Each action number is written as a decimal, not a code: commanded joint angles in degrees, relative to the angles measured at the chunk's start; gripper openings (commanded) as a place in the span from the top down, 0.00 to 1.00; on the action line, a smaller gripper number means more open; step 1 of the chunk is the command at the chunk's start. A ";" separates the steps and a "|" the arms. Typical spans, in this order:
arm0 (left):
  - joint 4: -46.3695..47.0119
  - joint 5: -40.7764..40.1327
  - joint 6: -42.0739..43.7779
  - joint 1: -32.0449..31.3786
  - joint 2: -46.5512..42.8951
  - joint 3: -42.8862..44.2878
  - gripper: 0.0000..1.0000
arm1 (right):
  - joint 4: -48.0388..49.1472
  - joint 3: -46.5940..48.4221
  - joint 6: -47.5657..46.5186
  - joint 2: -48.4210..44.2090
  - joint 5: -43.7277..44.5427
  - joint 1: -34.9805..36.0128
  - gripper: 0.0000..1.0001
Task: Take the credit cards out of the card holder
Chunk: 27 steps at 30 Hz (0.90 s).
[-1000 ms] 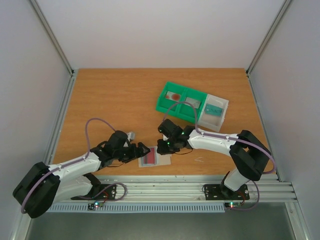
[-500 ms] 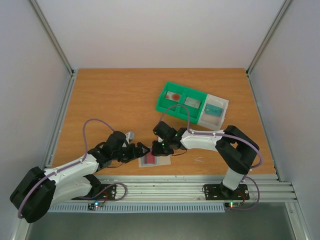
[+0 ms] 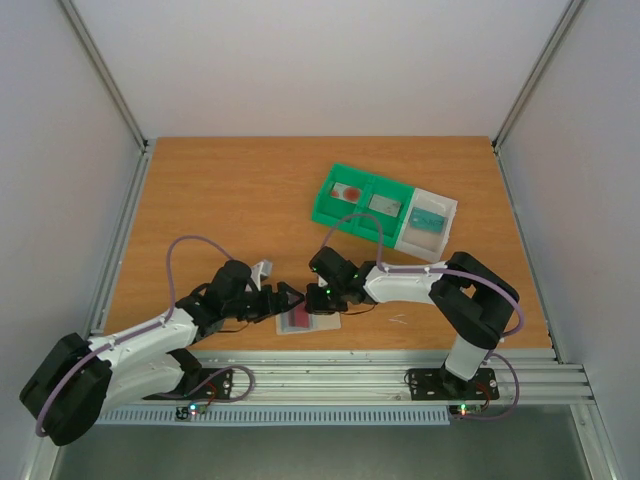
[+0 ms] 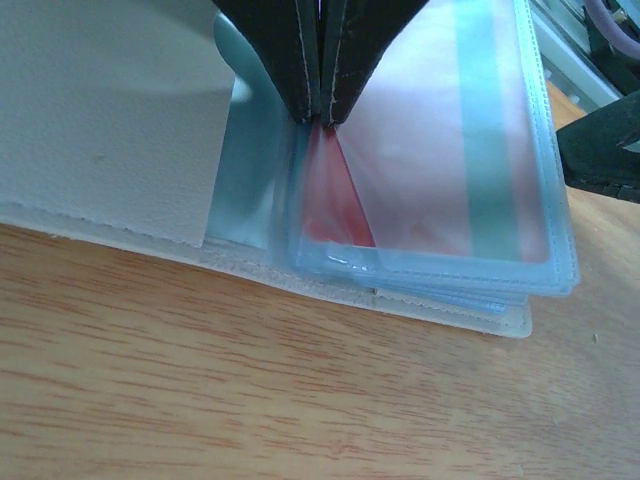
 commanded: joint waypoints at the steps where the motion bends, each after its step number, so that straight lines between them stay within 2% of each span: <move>1: 6.17 1.74 0.08 0.08 0.86 -0.45 0.05 | 0.55 -1.65 0.89 0.48 0.61 0.52 0.98; 27: 8.19 1.80 -0.68 0.08 2.56 -0.25 0.05 | 4.74 -3.53 2.03 0.66 -0.65 0.53 0.98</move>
